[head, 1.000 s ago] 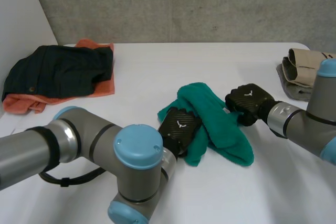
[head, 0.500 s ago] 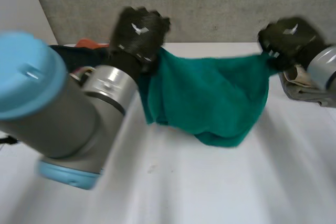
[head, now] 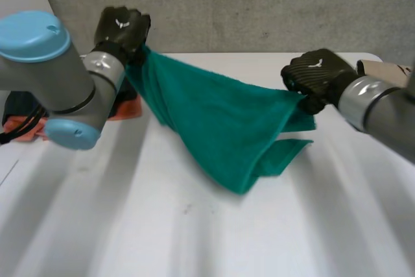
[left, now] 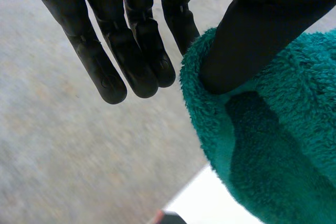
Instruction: Fold the laundry.
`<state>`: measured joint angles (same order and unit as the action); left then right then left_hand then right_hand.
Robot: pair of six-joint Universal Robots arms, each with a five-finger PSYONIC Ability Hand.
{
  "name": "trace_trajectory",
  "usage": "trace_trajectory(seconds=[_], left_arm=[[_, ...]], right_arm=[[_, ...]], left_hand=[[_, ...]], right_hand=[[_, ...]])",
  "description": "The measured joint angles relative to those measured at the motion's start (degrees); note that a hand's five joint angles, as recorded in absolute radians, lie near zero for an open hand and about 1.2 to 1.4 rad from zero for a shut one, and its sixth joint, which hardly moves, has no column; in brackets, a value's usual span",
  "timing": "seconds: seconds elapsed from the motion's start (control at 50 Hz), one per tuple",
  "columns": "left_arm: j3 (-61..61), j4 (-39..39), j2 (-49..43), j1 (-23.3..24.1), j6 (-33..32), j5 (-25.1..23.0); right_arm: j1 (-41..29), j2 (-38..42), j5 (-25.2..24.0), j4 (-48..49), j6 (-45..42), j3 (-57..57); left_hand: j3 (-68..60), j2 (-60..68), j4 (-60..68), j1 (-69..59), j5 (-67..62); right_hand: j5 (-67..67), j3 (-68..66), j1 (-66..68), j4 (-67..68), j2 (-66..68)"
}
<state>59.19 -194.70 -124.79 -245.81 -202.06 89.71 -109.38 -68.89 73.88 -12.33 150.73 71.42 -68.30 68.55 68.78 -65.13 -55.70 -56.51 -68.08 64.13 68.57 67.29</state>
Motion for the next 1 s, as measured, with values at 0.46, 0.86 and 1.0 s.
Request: trace_trajectory(seconds=[0.46,0.86,1.0], left_arm=[[0.0,-13.5,-2.5,1.3,3.9,7.1],[40.9,2.8,22.3,8.7,14.2,10.3],[44.3,5.5,21.7,9.8,31.8,9.9]], right_arm=[[-8.1,7.3,12.8,22.3,6.0,1.0],[-9.1,1.2,12.9,18.0,-1.8,0.4],[-11.4,-5.7,12.4,17.2,-1.4,0.0]], left_hand=[[56.3,-56.7,-57.2,54.2,52.9],[50.0,-50.1,-50.0,46.4,47.0],[50.1,-50.2,-50.4,46.6,47.5]], right_hand=[[0.0,0.0,0.0,0.0,0.0],[0.0,0.0,0.0,0.0,0.0],[0.0,0.0,0.0,0.0,0.0]])
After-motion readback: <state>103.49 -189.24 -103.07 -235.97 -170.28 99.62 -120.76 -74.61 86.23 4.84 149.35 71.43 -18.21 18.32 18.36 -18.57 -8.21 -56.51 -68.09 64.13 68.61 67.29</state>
